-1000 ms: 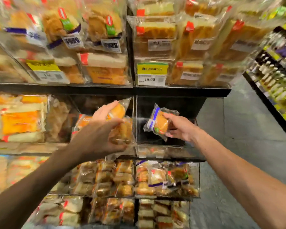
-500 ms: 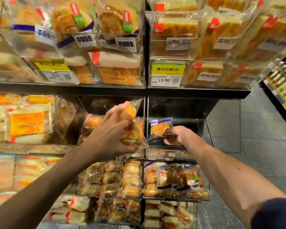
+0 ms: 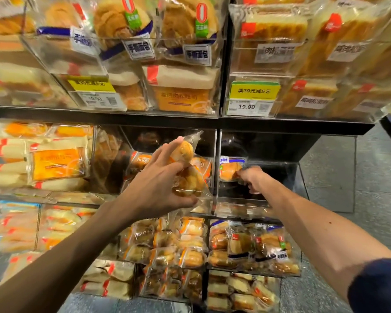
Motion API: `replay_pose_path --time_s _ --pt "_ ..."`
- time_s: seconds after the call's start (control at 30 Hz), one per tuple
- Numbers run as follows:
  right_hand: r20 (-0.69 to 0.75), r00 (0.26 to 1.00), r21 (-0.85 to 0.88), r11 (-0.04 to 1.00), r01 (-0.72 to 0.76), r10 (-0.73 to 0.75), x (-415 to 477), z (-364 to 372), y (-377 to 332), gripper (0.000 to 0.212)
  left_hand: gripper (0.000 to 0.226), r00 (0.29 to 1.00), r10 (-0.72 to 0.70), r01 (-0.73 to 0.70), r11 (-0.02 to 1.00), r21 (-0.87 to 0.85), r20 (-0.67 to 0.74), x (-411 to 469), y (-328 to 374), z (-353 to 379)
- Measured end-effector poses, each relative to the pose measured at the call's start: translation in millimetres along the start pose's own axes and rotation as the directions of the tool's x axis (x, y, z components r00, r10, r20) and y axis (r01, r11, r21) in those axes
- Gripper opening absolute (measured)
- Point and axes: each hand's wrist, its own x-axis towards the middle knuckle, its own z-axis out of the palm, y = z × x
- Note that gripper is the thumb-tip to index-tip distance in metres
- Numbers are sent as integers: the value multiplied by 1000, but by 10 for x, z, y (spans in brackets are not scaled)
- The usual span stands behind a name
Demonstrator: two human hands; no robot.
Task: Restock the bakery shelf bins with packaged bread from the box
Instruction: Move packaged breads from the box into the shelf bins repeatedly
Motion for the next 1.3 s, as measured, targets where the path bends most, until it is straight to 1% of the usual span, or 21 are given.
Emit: replay_pose_path --time_s 0.1,0.13,0.2,0.27,0.33,0.37,0.43,0.5,0.53,0.6,0.7,0.77,0.83,0.87,0.93,1.0,1.03,1.1,1.17,1.23,1.3 --pt "-55 994 -6 996 92 -93 -61 -81 8 47 68 996 56 -61 996 -72 -71 -29 3 -42" --pt "-68 984 -34 987 160 -162 -112 -128 23 48 65 992 80 -92 988 -127 -97 -65 17 -63" --pt "-80 941 -49 944 325 -328 -344 -266 58 31 59 979 146 -180 947 -266 -144 -159 48 -101" --pt "-33 887 -36 888 459 -460 -767 -446 95 14 57 961 204 -263 885 -384 -187 -231 80 -118" --pt "106 844 34 851 525 -525 -1314 -630 105 27 57 947 239 -313 841 -441 -217 -266 130 -99" --pt "208 822 109 847 520 -531 -1586 -710 115 37 57 936 262 -341 833 -435 -233 -269 173 -78" --pt "398 777 241 873 423 -487 -1999 -816 167 64 64 890 347 -431 851 -299 -296 -235 307 1" --pt "448 755 241 878 414 -479 -2213 -830 241 80 75 817 446 -505 860 -78 -365 -157 478 145" --pt "418 761 233 868 438 -496 -2265 -816 288 80 75 790 470 -518 855 -19 -393 -118 571 212" --pt "351 776 264 850 455 -524 -2267 -817 401 65 76 757 502 -558 830 -14 -418 -66 724 286" --pt "367 773 334 849 409 -517 -2171 -921 557 54 85 777 515 -597 786 -164 -363 -74 826 253" --pt "397 752 383 839 386 -526 -2105 -1019 637 50 63 809 459 -572 759 -311 -367 -106 855 170" --pt "421 732 423 829 365 -536 -2038 -1132 704 51 35 827 355 -525 763 -376 -435 -97 873 127" --pt "429 729 430 830 355 -534 -1992 -1195 746 53 28 839 293 -488 777 -397 -458 -90 878 128" --pt "458 718 437 836 332 -525 -1912 -1318 817 58 27 862 184 -423 775 -470 -472 -85 894 158" --pt "504 693 431 846 315 -515 -1854 -1408 849 56 36 871 90 -379 749 -544 -482 -107 945 157" --pt "517 681 432 845 316 -519 -1838 -1424 851 50 43 881 43 -361 706 -610 -471 -134 967 153" --pt "525 673 439 843 311 -521 -1814 -1423 819 39 64 895 -91 -312 570 -760 -436 -214 960 172" --pt "536 665 421 847 324 -521 -1821 -1372 743 38 80 887 -280 -223 438 -871 -368 -303 858 220" --pt "541 665 394 853 341 -515 -1843 -1250 668 41 79 860 -435 -142 298 -944 -267 -394 688 261" --pt "526 678 387 855 345 -512 -1880 -1076 587 43 68 827 -528 -119 168 -979 -191 -476 449 295"
